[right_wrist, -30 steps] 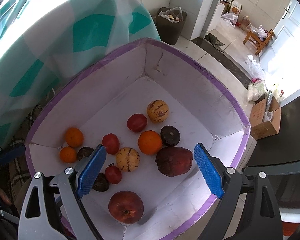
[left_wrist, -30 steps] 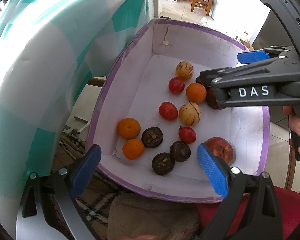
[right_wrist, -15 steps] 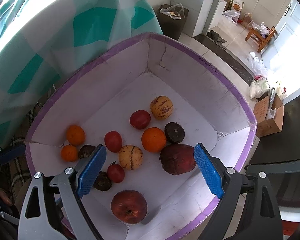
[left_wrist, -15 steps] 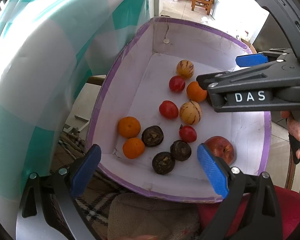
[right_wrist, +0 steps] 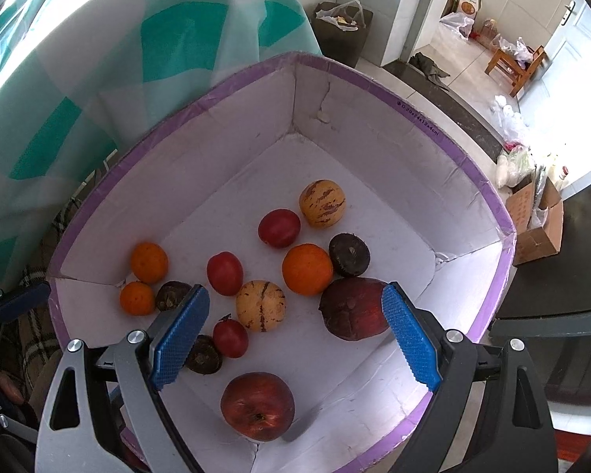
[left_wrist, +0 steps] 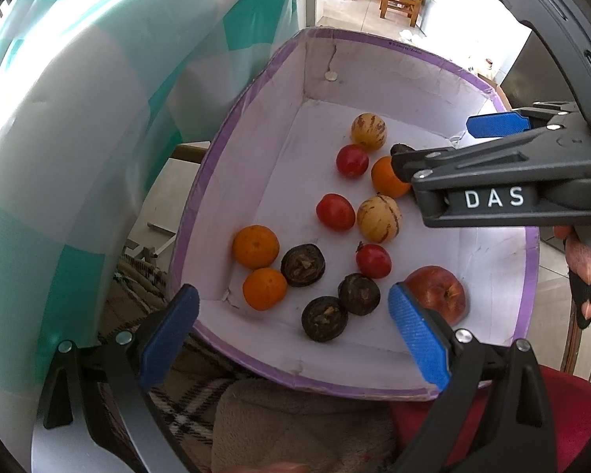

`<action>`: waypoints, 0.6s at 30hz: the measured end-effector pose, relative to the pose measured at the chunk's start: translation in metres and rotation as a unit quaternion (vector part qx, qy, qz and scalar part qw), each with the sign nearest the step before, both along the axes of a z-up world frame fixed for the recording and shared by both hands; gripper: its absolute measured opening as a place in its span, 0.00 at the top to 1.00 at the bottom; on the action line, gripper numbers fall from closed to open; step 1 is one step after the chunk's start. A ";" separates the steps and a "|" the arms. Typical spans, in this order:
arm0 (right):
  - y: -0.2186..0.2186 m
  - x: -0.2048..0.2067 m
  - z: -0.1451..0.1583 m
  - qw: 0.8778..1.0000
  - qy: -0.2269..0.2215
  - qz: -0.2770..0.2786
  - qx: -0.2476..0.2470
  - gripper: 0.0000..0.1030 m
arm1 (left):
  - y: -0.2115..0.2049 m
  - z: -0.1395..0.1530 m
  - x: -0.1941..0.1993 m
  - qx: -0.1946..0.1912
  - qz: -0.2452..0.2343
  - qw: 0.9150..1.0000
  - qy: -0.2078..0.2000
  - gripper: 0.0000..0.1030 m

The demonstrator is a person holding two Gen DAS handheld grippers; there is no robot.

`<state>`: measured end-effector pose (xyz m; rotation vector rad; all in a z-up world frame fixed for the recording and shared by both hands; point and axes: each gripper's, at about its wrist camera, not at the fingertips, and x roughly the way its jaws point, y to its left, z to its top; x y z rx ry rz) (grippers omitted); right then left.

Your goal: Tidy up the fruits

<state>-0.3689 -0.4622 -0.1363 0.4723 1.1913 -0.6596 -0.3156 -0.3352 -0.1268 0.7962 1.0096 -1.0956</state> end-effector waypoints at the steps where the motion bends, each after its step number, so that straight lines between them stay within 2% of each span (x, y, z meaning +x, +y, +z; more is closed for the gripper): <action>1: 0.000 0.000 0.000 1.000 0.000 0.000 0.000 0.16 | -0.001 0.000 0.000 0.000 0.001 1.000 0.000 0.06; 18: -0.001 -0.002 -0.003 1.000 0.001 -0.004 0.002 0.16 | -0.002 0.001 0.001 0.001 0.006 1.000 -0.003 0.06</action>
